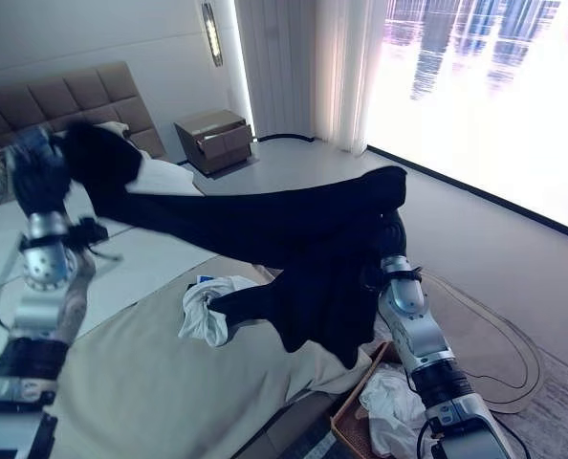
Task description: Pick up clothes into the bucket
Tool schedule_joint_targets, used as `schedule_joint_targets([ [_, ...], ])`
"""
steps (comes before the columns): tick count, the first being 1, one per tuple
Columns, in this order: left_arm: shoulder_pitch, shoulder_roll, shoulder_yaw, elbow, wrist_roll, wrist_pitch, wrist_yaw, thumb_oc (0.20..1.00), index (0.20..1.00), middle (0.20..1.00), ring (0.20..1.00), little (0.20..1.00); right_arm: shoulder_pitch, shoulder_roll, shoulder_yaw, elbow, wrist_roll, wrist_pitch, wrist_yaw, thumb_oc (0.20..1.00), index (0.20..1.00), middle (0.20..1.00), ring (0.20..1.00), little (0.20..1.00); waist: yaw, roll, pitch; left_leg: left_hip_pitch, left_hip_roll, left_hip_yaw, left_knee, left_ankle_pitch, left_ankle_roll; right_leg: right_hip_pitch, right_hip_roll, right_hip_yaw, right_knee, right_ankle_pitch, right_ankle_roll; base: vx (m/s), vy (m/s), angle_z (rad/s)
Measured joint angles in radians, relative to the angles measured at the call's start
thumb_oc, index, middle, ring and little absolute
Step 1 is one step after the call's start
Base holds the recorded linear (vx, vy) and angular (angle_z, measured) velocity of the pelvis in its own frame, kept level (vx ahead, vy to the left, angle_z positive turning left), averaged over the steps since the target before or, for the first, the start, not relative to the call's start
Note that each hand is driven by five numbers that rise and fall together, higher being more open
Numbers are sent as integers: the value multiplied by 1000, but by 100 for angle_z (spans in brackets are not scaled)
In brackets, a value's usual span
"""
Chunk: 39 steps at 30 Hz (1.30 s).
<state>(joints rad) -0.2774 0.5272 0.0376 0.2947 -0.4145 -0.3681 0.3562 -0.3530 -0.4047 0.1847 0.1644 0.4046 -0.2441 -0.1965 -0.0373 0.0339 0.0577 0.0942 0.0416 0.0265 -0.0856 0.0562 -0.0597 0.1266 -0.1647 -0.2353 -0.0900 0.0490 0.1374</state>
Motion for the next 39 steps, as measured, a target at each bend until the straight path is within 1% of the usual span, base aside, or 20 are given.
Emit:
schedule_joint_targets([
  [2,64,-62,-24,9,5,29,-22,200,200,200,200,200,-20,3,-11,-5,0,-7,-10,200,200,200,200,200,5,-5,6,0,-1,0,0,0,0,1,-1,-1,0,0,0,0,0,0],
  [3,87,-87,-24,10,9,30,-33,200,200,200,200,200,-34,1,-11,-6,0,-7,-11,200,200,200,200,200,6,-5,10,0,-1,0,0,0,0,1,-1,0,0,0,0,0,0,0],
  [5,148,-146,-52,34,9,39,-74,457,457,457,457,457,-84,-7,-18,-7,0,-9,-21,200,200,200,200,200,5,-2,16,2,1,3,0,0,0,0,1,5,0,0,0,1,5,-4],
  [6,156,-156,-59,52,9,42,-84,517,517,517,517,517,-98,-9,-18,-7,0,-9,-25,200,200,200,200,200,5,0,17,3,2,4,0,0,0,0,2,6,0,0,0,-3,4,-7],
  [7,164,-175,-73,90,9,60,-101,661,661,661,661,661,-125,-13,-18,-8,0,-11,-30,200,200,200,200,200,4,2,18,4,6,8,0,0,0,-1,5,9,-1,0,0,-1,4,-6],
  [8,164,-179,-80,104,9,68,-106,736,736,736,736,736,-136,-16,-19,-8,1,-12,-31,200,200,200,200,200,3,1,18,4,8,12,0,0,1,-2,7,10,0,0,0,-3,7,-9],
  [9,169,-197,-98,127,10,73,-121,1000,1000,1000,1000,1000,-159,-37,-19,-16,4,-13,-32,200,200,200,200,200,3,3,21,4,11,16,0,0,1,-4,10,13,-1,0,0,-3,7,-9],
  [11,184,-208,-136,156,11,79,-151,1000,1000,1000,1000,1000,-191,-84,-19,-26,18,-16,-32,200,200,200,200,200,2,6,22,3,13,22,-1,0,1,-8,12,20,-1,0,0,-4,6,-10],
  [14,208,-232,-148,184,11,94,-184,1000,1000,1000,1000,1000,-237,-130,-20,-35,39,-25,-39,200,200,200,200,200,-3,7,24,3,17,26,-1,-1,1,-14,16,30,-1,0,0,0,1,-10],
  [19,242,-258,-215,270,42,117,-234,1000,1000,1000,1000,1000,-308,-264,-34,-47,91,-43,-45,200,200,200,200,200,-4,9,25,2,24,29,-1,-2,2,-20,24,37,-1,0,0,1,-3,-4],
  [20,244,-263,-214,282,48,118,-236,1000,1000,1000,1000,1000,-316,-273,-35,-47,102,-48,-48,200,200,200,200,200,-6,9,25,2,25,30,-1,-2,2,-21,24,37,-1,0,0,2,-8,-4],
  [24,258,-294,-217,365,48,139,-241,1000,1000,1000,1000,1000,-393,-372,-41,-41,177,-74,-53,200,200,200,200,200,-23,7,26,0,25,35,-1,-2,3,-25,25,42,0,1,0,-3,0,-3],
  [26,270,-295,-218,366,47,143,-246,1000,1000,1000,1000,1000,-409,-389,-59,-40,199,-91,-58,200,200,200,200,200,-27,4,27,1,26,42,0,-3,5,-28,26,48,0,1,0,-10,-4,-7],
  [28,281,-295,-223,365,44,143,-255,1000,1000,1000,1000,1000,-417,-451,-67,-29,225,-105,-61,200,200,200,200,200,-27,2,28,1,26,46,0,-3,5,-29,26,51,0,1,-1,-3,-1,-3],
  [29,292,-293,-225,365,39,143,-266,1000,1000,1000,1000,1000,-420,-513,-73,-18,245,-105,-61,200,200,200,200,200,-27,-1,30,1,25,49,0,-3,5,-30,26,51,0,1,-1,-10,-3,-3],
  [31,319,-292,-226,365,38,143,-280,1000,1000,1000,1000,1000,-442,-556,-101,5,273,-116,-61,200,200,200,200,200,-29,-4,31,1,26,52,0,-5,7,-34,26,60,0,1,-1,-11,-11,-9],
  [32,326,-292,-227,365,38,143,-284,1000,1000,1000,1000,1000,-451,-560,-105,14,280,-121,-62,200,200,200,200,200,-33,-6,32,2,26,54,-1,-5,7,-34,26,62,0,2,-1,-19,-13,-9],
  [33,329,-292,-231,365,38,143,-291,1000,1000,1000,1000,1000,-456,-593,-116,30,296,-131,-61,200,200,200,200,200,-34,-8,34,1,26,54,-1,-5,8,-35,27,63,0,2,-1,-13,-3,-4],
  [36,338,-292,-218,365,38,142,-291,1000,1000,1000,1000,1000,-459,-618,-133,45,312,-137,-57,200,200,200,200,200,-53,-21,36,-1,29,57,0,-5,8,-40,30,67,0,2,-1,-22,-10,-4],
  [39,353,-293,-204,365,38,139,-288,1000,1000,1000,1000,1000,-446,-652,-141,36,313,-139,-49,200,200,200,200,200,-59,-28,37,0,30,72,-1,-9,9,-48,32,81,0,5,-2,-11,-14,-13],
])
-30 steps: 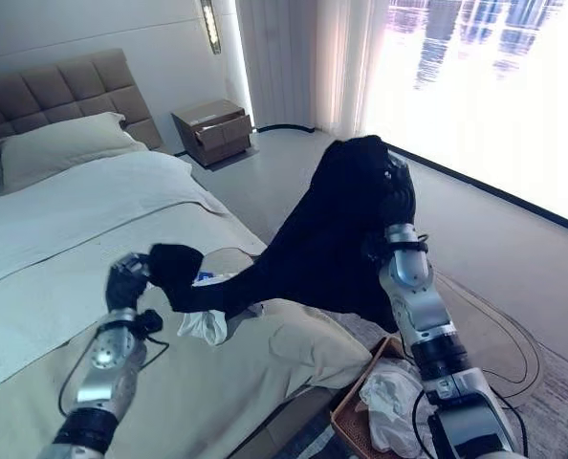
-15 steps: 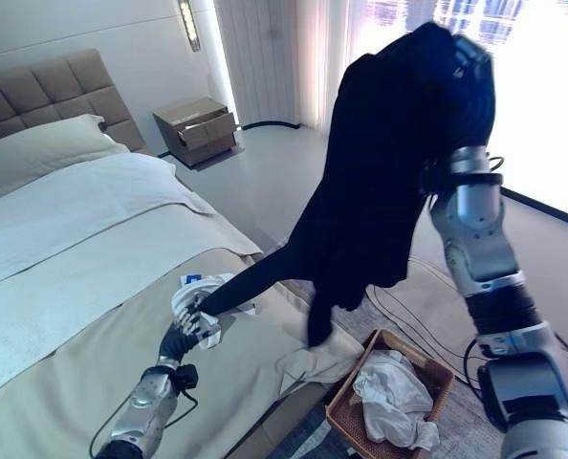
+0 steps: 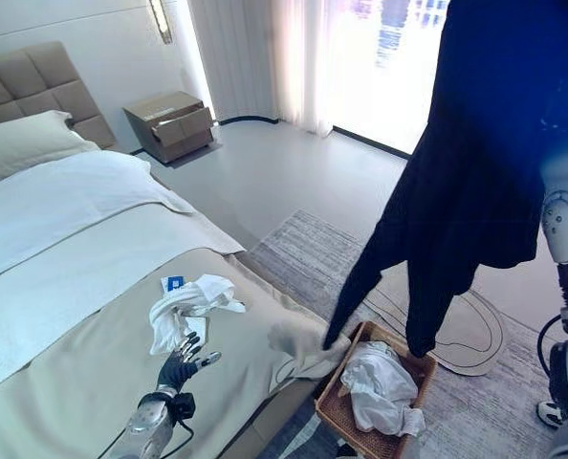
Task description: Pick up clothes into the bucket
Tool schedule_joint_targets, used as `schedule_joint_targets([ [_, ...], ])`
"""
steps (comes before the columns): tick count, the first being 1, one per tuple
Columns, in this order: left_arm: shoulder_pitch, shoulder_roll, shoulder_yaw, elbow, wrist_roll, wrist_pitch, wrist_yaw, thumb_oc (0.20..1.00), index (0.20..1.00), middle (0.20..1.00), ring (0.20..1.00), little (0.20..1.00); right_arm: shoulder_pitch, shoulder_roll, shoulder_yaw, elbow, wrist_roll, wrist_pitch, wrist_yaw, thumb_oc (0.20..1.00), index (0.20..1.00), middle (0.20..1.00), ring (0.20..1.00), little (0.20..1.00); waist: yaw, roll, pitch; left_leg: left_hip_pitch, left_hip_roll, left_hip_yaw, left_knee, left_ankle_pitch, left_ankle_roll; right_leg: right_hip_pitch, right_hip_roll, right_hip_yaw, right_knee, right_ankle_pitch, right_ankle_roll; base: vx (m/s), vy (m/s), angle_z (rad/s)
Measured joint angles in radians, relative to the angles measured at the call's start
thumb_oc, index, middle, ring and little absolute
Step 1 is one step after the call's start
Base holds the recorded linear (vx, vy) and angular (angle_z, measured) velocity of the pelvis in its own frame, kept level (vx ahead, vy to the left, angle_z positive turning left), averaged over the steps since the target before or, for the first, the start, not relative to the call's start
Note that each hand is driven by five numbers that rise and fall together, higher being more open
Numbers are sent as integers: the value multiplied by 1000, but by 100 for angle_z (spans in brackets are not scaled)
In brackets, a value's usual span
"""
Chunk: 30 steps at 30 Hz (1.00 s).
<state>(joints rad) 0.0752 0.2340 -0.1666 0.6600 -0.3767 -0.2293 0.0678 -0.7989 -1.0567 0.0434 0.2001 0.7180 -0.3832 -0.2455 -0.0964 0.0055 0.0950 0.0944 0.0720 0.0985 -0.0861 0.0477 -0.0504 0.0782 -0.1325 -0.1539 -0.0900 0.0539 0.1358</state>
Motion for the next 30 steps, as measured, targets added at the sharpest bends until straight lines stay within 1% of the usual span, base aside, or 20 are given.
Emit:
schedule_joint_targets([
  [4,8,1,7,0,0,-2,1,1000,1000,1000,1000,1000,-1,-70,-19,21,12,-13,-2,200,200,200,200,200,0,-2,0,0,0,7,0,0,0,-3,0,6,0,3,-1,-7,-4,-5],
  [5,9,1,21,0,0,-3,1,1000,1000,1000,1000,1000,-2,-97,-32,45,30,-23,-2,200,200,200,200,200,0,-5,0,0,0,7,0,0,0,-4,1,7,0,3,-2,0,0,0],
  [8,11,4,41,5,0,-4,5,1000,1000,1000,1000,1000,-2,-139,-55,85,62,-34,-1,200,200,200,200,200,-3,-11,0,1,2,9,0,0,0,-5,3,9,0,3,-1,-10,1,-1],
  [9,11,3,42,5,-1,-5,5,1000,1000,1000,1000,1000,19,-141,-83,79,62,-35,5,200,200,200,200,200,-14,-12,0,0,2,11,0,0,0,-6,3,10,0,3,-1,0,0,0],
  [11,17,2,42,5,-10,-11,5,1000,1000,1000,1000,1000,92,-135,-133,55,61,-36,20,200,200,200,200,200,-12,-17,0,0,3,11,0,-1,1,-7,3,11,0,3,-1,0,0,0],
  [12,18,1,43,4,-10,-12,6,1000,1000,1000,1000,1000,133,-130,-157,41,60,-34,24,200,200,200,200,200,-23,-18,-1,-1,2,13,0,-2,1,-11,3,14,0,2,-1,-27,0,-4],
  [13,24,1,51,1,-10,-18,6,1000,1000,1000,1000,1000,246,-87,-236,-21,57,-35,30,200,200,200,200,200,-22,-25,-2,-2,4,13,0,-2,1,-10,4,14,0,3,-1,-21,-2,-4],
  [15,33,1,56,1,-10,-19,6,1000,1000,1000,1000,1000,334,-46,-260,-60,41,-32,39,200,200,200,200,200,-31,-25,-3,-1,3,18,0,-2,0,-13,5,20,0,3,-1,-15,-12,-10],
  [16,34,1,64,-1,-9,-21,6,1000,1000,1000,1000,1000,420,19,-300,-91,15,-31,41,200,200,200,200,200,-30,-26,-4,1,3,27,0,-3,0,-15,6,29,0,3,-1,-19,-17,-14],
  [17,34,1,66,-3,-9,-21,6,1000,1000,1000,1000,1000,457,48,-314,-105,4,-28,41,200,200,200,200,200,-27,-28,-3,1,5,28,0,-5,2,-15,5,30,0,3,-1,-16,-10,-15],
  [18,36,2,67,-5,-8,-21,5,1000,1000,1000,1000,1000,525,87,-321,-112,-28,-16,41,200,200,200,200,200,-29,-21,-3,1,3,34,0,-7,3,-19,4,34,0,4,0,-32,-12,-8],
  [20,39,4,71,-13,-8,-24,4,1000,1000,1000,1000,1000,590,148,-323,-106,-70,13,40,200,200,200,200,200,-33,-15,-2,-2,2,37,0,-8,3,-24,3,38,0,5,1,-37,-11,-7],
  [23,39,4,71,-14,-8,-33,5,1000,1000,1000,1000,1000,649,235,-325,-91,-104,20,39,200,200,200,200,200,-32,-11,1,-4,2,40,0,-8,3,-30,3,41,0,5,2,-12,-3,-3],
  [24,39,2,70,-15,-7,-34,4,1000,1000,1000,1000,1000,689,281,-325,-80,-121,41,35,200,200,200,200,200,-32,-6,4,-6,2,40,0,-9,3,-30,3,41,0,5,2,0,0,0],
  [26,41,4,71,-26,-6,-34,4,1000,1000,1000,1000,1000,728,306,-328,-73,-159,59,26,200,200,200,200,200,-32,4,10,-7,1,40,0,-9,3,-32,1,42,0,5,2,0,0,0],
  [27,48,6,71,-47,-1,-39,4,1000,1000,1000,1000,1000,754,348,-346,-69,-198,60,16,200,200,200,200,200,-30,7,13,-8,2,40,0,-9,3,-32,1,41,0,5,2,0,0,0],
  [29,54,7,71,-60,12,-44,4,1000,1000,1000,1000,1000,768,400,-350,-59,-228,66,0,200,200,200,200,200,-31,14,18,-11,1,40,0,-9,3,-35,1,41,0,5,2,0,0,0],
  [30,57,7,70,-69,15,-45,3,1000,1000,1000,1000,1000,786,432,-350,-57,-252,77,-9,200,200,200,200,200,-33,22,18,-19,0,40,0,-9,3,-44,0,42,0,5,2,0,0,0],
])
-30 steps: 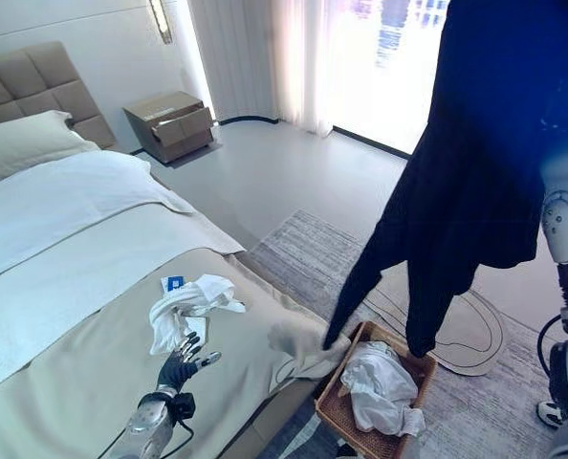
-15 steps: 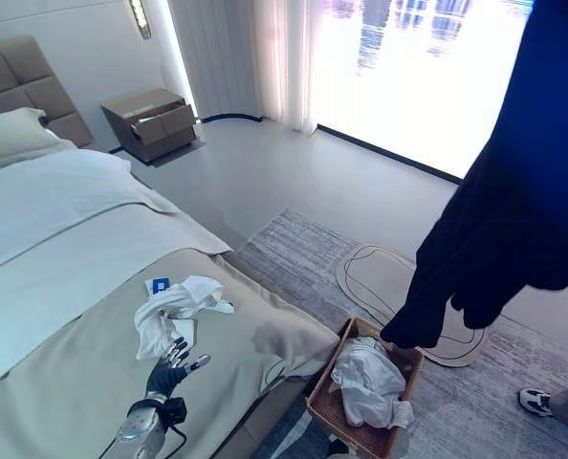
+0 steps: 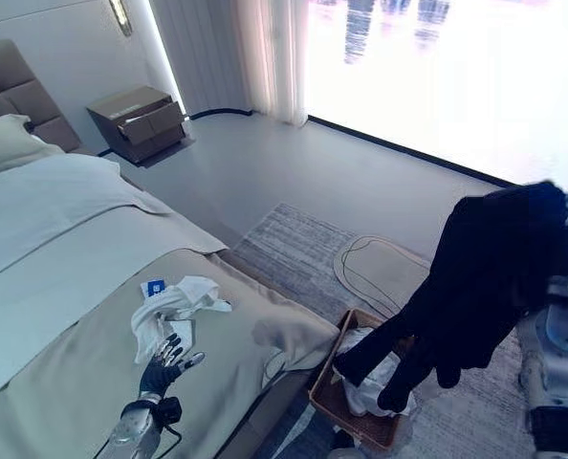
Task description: Pick up clothes into the bucket
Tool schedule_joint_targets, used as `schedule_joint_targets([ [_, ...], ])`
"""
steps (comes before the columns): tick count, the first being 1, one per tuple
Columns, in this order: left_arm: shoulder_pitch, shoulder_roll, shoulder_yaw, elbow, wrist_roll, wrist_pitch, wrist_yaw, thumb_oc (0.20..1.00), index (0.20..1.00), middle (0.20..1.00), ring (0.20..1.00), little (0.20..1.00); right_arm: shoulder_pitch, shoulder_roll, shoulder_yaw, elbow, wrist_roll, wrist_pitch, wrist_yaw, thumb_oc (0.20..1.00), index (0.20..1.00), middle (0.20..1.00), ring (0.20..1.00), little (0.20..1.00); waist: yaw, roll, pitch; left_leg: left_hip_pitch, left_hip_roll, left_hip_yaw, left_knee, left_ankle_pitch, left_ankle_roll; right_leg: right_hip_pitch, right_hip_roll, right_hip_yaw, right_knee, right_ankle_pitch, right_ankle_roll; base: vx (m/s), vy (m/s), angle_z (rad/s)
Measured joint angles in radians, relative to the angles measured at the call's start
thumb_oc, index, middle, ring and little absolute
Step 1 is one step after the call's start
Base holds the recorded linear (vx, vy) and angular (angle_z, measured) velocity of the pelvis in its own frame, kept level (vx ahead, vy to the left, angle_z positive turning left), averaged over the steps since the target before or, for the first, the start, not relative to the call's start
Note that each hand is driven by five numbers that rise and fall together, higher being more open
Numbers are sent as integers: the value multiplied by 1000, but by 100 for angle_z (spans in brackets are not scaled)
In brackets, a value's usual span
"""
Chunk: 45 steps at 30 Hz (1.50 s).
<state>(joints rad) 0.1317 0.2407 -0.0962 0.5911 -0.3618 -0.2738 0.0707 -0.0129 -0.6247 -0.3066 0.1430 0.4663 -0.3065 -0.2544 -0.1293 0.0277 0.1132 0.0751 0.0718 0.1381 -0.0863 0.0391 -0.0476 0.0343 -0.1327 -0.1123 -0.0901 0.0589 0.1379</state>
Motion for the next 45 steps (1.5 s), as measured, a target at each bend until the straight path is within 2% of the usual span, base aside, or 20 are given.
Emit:
schedule_joint_targets([
  [4,12,4,0,-29,14,-12,-2,1000,1000,1000,1000,1000,16,60,5,106,-105,21,-22,200,200,200,200,200,3,23,19,-13,-6,-1,4,2,-2,-11,-7,0,0,2,3,-9,6,0],
  [9,40,6,-1,-72,15,-28,-5,1000,1000,1000,1000,1000,6,77,55,221,-205,57,-52,200,200,200,200,200,11,58,51,-54,-20,-3,19,4,0,-43,-22,-1,2,13,8,-97,40,0],
  [15,5,26,-46,-190,-16,-63,-2,1000,1000,1000,1000,1000,-209,106,174,436,-220,79,-126,200,200,200,200,200,24,90,188,-168,-39,1,104,0,9,-169,-47,21,91,23,9,-150,29,-6],
  [18,-43,68,-87,-261,-27,-88,10,1000,1000,1000,1000,1000,-347,126,241,449,-219,78,-151,200,200,200,200,200,37,79,289,-287,-39,15,213,-24,36,-318,-61,49,240,-13,0,-158,-29,-8],
  [20,-72,97,-116,-281,-28,-88,21,1000,1000,1000,1000,1000,-408,146,242,452,-218,78,-170,200,200,200,200,200,37,66,340,-358,-41,10,276,-39,35,-397,-72,53,324,-41,-11,-133,-14,13],
  [23,-81,117,-136,-294,-27,-93,31,1000,1000,1000,1000,1000,-458,159,249,451,-218,77,-192,200,200,200,200,200,41,54,379,-440,-44,-2,336,-56,41,-484,-81,59,406,-65,-23,-72,-18,13],
  [24,-82,118,-144,-289,-27,-93,38,1000,1000,1000,1000,1000,-465,159,257,453,-217,76,-201,200,200,200,200,200,54,54,392,-468,-42,-3,356,-56,40,-514,-82,61,431,-69,-27,-77,-39,4],
  [31,-78,130,-167,-290,-26,-107,70,1000,1000,1000,1000,1000,-540,151,283,454,-199,72,-258,200,200,200,200,200,67,53,399,-592,-37,-32,430,-66,36,-635,-83,61,516,-95,-33,-37,-22,7],
  [35,-80,138,-205,-290,-25,-107,89,1000,1000,1000,1000,1000,-628,137,283,537,-169,45,-297,200,200,200,200,200,71,54,399,-656,-36,-35,446,-64,39,-697,-84,62,533,-94,-33,-49,0,2],
  [37,-81,142,-225,-291,-25,-108,97,1000,1000,1000,1000,1000,-687,125,288,610,-158,36,-312,200,200,200,200,200,70,55,398,-688,-39,-34,449,-63,41,-731,-86,63,538,-94,-32,-40,8,-1],
  [39,-81,153,-246,-299,-25,-109,101,1000,1000,1000,1000,1000,-757,70,343,706,-159,44,-320,200,200,200,200,200,72,58,398,-717,-43,-33,450,-57,48,-764,-95,63,545,-92,-33,-21,8,4],
  [45,-83,171,-262,-314,-25,-118,119,1000,1000,1000,1000,1000,-876,15,406,922,-163,53,-319,200,200,200,200,200,94,62,398,-748,-53,-34,453,-49,51,-798,-101,63,565,-92,-36,0,-8,4],
])
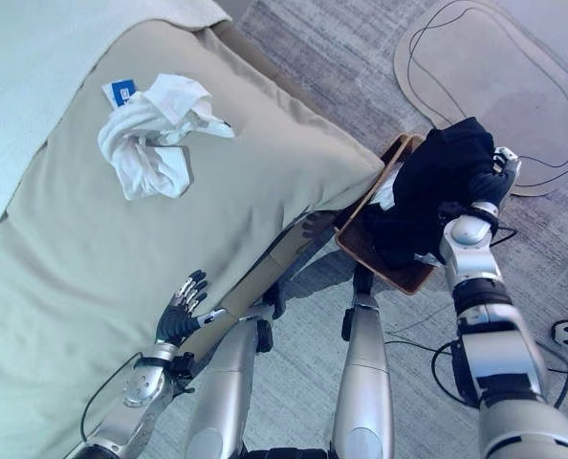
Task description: Pick up clothes into the bucket
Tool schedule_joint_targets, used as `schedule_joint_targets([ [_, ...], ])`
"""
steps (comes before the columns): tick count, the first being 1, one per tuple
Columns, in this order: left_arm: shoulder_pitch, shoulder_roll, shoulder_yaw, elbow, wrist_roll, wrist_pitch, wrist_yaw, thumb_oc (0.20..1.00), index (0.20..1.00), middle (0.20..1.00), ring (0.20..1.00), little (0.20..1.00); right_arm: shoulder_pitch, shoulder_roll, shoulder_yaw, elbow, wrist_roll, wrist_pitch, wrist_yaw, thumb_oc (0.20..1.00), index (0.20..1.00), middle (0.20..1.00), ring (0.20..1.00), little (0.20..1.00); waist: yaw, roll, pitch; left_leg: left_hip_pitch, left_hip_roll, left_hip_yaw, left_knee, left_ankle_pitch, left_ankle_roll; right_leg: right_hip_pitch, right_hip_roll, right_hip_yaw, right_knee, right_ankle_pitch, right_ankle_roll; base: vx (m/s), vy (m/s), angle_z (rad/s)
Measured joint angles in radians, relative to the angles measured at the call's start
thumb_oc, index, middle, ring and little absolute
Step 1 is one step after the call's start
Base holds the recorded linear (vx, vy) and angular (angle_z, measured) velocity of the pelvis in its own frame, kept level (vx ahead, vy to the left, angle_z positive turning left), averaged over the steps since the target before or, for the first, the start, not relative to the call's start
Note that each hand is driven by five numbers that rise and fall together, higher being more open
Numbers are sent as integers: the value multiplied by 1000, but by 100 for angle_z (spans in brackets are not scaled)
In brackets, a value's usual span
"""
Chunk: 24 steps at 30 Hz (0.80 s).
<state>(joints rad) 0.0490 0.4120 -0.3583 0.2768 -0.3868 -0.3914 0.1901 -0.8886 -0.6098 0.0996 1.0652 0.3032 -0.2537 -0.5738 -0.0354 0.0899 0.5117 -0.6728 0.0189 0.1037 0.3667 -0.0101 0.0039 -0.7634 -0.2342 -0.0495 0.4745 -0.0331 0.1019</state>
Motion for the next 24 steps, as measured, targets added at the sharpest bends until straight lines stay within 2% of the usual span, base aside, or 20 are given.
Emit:
schedule_joint_targets([
  [7,-21,3,-13,-23,1,-9,15,1000,1000,1000,1000,1000,-9,-1,19,188,-17,45,22,200,200,200,200,200,17,15,7,-17,-25,-32,20,1,-4,-10,-32,-23,57,-29,-10,16,-36,18],
  [16,-28,41,-13,-45,0,-10,27,1000,1000,1000,1000,1000,12,4,-5,265,-29,76,45,200,200,200,200,200,28,16,6,-43,-29,-56,62,-12,-11,-29,-44,-39,110,-70,-14,12,-29,8],
  [17,-28,41,-13,-51,0,-10,27,1000,1000,1000,1000,1000,11,5,-11,274,-29,81,43,401,401,401,401,401,28,17,6,-47,-29,-56,63,-12,-11,-33,-44,-37,114,-71,-15,0,0,0],
  [18,-28,42,-13,-64,1,-10,27,1000,1000,1000,1000,1000,15,4,-14,282,-29,87,40,959,959,959,959,959,27,19,4,-55,-28,-57,67,-14,-14,-42,-44,-35,121,-75,-11,0,0,0],
  [19,-28,43,-13,-69,0,-10,28,1000,1000,1000,1000,1000,16,4,-14,287,-29,92,40,1000,1000,1000,1000,1000,27,19,5,-60,-28,-56,67,-15,-15,-47,-44,-35,122,-74,-11,0,0,0],
  [24,-28,42,-13,-69,1,-8,28,1000,1000,1000,1000,1000,17,-1,-15,318,-43,120,31,1000,1000,1000,1000,1000,25,20,3,-55,-22,-54,70,-15,-15,-46,-35,-26,122,-74,-11,4,12,-5],
])
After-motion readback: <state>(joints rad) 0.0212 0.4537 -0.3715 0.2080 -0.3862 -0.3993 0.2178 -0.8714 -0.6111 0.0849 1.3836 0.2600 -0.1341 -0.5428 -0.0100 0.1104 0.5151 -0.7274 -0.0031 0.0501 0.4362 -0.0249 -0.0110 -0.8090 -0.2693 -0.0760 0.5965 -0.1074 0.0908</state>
